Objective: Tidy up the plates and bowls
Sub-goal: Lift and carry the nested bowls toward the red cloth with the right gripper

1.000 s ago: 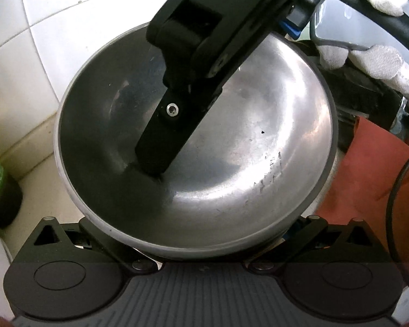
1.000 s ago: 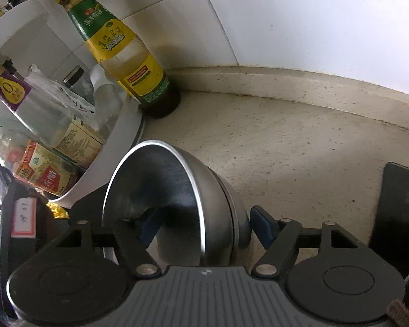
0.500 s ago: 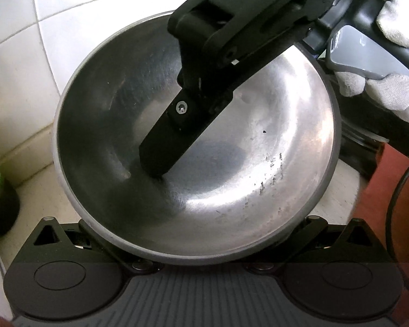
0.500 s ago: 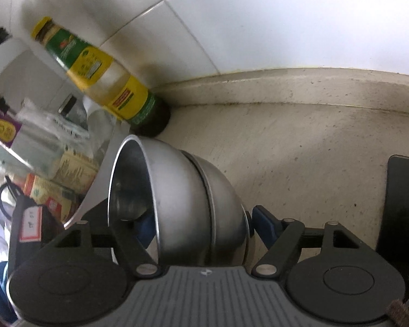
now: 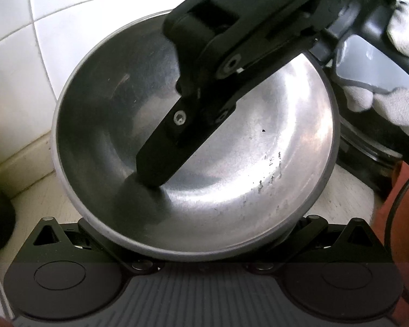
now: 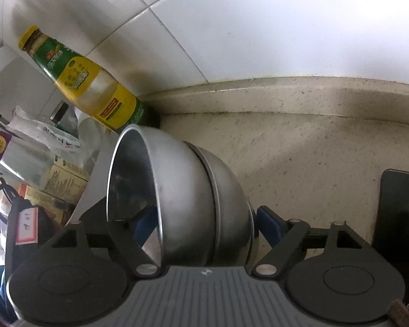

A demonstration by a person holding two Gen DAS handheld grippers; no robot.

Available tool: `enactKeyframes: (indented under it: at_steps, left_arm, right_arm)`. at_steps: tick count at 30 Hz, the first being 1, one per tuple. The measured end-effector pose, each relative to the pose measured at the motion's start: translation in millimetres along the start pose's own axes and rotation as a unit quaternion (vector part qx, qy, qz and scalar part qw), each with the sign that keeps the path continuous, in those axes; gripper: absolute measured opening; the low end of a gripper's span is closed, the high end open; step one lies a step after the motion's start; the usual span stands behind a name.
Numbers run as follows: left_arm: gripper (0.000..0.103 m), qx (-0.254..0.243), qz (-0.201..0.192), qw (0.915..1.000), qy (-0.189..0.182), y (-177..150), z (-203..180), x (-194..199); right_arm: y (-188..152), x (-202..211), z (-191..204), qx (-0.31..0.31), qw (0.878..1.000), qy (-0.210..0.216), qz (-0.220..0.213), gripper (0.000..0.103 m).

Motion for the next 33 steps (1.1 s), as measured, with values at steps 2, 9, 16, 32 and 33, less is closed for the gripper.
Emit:
enactKeyframes:
  at_steps: [2,9,16,32,33]
  left_arm:
    - [0.103,0.016,0.007,0.9998,-0.005,-2.0,1.4,-1.8]
    - [0.103,0.007,-0.004,0.9994,0.033,-3.1,-8.4,5.2]
    - [0.103,0.014,-0.003,0.9992,0.037,-2.5,-13.4,6.2]
    - [0.103,0.024,-0.007,0.9988,0.042,1.1,-12.4,9.3]
    - [0.103,0.025,-0.007,0.9987,0.043,0.7,-11.9,10.5]
  right_arm:
    - [0.6,0.7,-1.6,-0.003,1.000,0.002,-0.005,0.076]
    - [4.9,1.5,-4.2,-0.008,1.000,-0.009,-0.017,0.074]
    - [9.6,5.0,-7.9,-0.013,0.999,-0.020,-0.025,0.071]
    - [19.5,8.6,-11.5,-0.019,0.999,-0.030,-0.041,0.068]
    - [20.3,9.0,-11.2,-0.019,0.999,-0.029,-0.042,0.068]
Point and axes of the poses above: each gripper's, at about its wrist camera, not at the fingertips, and x roughly against the way its jaws point, z to its left, y to its top, the point moved 8 cm from there along -x, roughly the way its jaws point, and after that the axes turned 5 degrees about y, right-handed, at the moved point
